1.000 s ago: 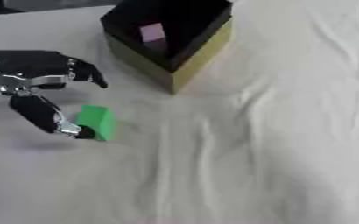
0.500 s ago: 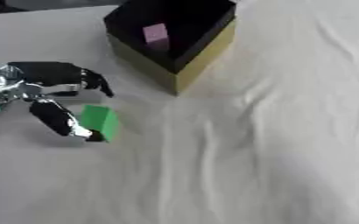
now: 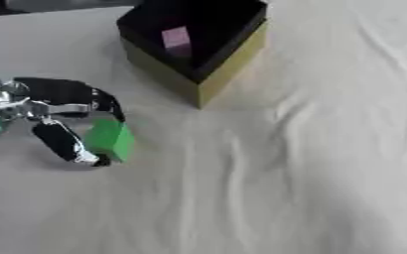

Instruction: Pick up objects on the table and place them in the box.

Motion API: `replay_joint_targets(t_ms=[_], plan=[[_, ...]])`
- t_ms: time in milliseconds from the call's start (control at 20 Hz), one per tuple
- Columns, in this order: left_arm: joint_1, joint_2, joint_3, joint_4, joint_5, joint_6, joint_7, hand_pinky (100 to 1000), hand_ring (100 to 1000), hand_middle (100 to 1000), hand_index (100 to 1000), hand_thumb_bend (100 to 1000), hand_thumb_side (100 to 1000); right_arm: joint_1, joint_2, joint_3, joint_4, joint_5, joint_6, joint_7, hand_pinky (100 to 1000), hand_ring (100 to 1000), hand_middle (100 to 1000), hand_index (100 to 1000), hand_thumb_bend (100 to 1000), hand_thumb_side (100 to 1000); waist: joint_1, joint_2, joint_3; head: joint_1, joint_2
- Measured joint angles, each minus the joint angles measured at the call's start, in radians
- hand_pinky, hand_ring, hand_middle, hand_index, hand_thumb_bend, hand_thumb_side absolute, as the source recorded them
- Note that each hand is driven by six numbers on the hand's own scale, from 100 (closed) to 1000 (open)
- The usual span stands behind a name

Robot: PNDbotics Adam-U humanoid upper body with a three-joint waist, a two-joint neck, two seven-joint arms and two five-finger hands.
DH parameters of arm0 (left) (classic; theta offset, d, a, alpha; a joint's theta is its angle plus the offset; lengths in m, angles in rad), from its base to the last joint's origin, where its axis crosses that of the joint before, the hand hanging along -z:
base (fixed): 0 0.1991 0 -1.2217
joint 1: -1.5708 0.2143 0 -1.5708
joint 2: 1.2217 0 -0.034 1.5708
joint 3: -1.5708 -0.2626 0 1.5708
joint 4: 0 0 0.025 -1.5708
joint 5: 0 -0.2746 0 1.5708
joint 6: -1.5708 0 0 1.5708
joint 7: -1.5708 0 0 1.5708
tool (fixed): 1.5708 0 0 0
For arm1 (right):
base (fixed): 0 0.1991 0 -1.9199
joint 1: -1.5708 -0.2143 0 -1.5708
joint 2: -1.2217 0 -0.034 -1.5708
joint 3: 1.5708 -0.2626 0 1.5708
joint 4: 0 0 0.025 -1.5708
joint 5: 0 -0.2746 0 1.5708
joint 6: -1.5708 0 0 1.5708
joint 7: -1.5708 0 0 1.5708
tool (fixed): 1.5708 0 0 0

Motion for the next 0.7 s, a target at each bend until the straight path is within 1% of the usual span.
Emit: replay_joint_targets(t_ms=[50,250,300,350,450,550,700], plan=[[0.000,0.000,0.000,-0.002,0.000,0.003,0.011,732,779,708,770,246,454,0.000,0.000,0.000,0.000,0.000,0.001,0.001,870,835,736,854,100,920,0.000,0.000,0.000,0.000,0.000],[0.006,0.000,0.000,-0.022,-0.008,0.017,0.063,732,779,708,770,246,454,0.001,0.000,-0.001,0.000,0.000,0.005,0.005,870,835,736,854,100,920,0.000,0.000,0.000,0.000,0.000],[0.008,0.000,0.000,-0.025,-0.009,0.019,0.071,605,660,583,659,100,367,0.001,0.000,-0.001,0.000,0.000,0.005,0.005,870,835,736,855,100,923,0.000,0.000,0.000,0.000,0.000],[0.009,0.000,0.000,-0.027,-0.009,0.023,0.078,576,632,562,638,100,345,0.001,0.000,-0.001,0.000,0.000,0.006,0.006,871,835,736,855,100,923,0.000,0.000,0.001,0.000,0.000],[0.009,0.000,0.003,-0.030,-0.009,0.032,0.097,549,609,543,616,100,318,0.006,0.000,-0.005,0.000,0.000,0.008,0.008,870,835,736,855,100,922,-0.001,0.000,0.001,0.001,-0.002],[0.011,0.000,0.007,-0.037,-0.006,0.041,0.115,535,596,529,600,100,302,0.008,0.000,-0.007,0.000,0.000,0.010,0.010,871,834,733,855,100,921,-0.001,0.000,0.001,0.002,-0.004],[0.010,0.001,0.026,-0.064,0.003,0.052,0.133,537,597,531,601,100,285,0.007,0.001,-0.007,0.000,0.002,0.012,0.012,871,834,733,855,100,919,-0.002,0.000,0.003,0.011,-0.005]])
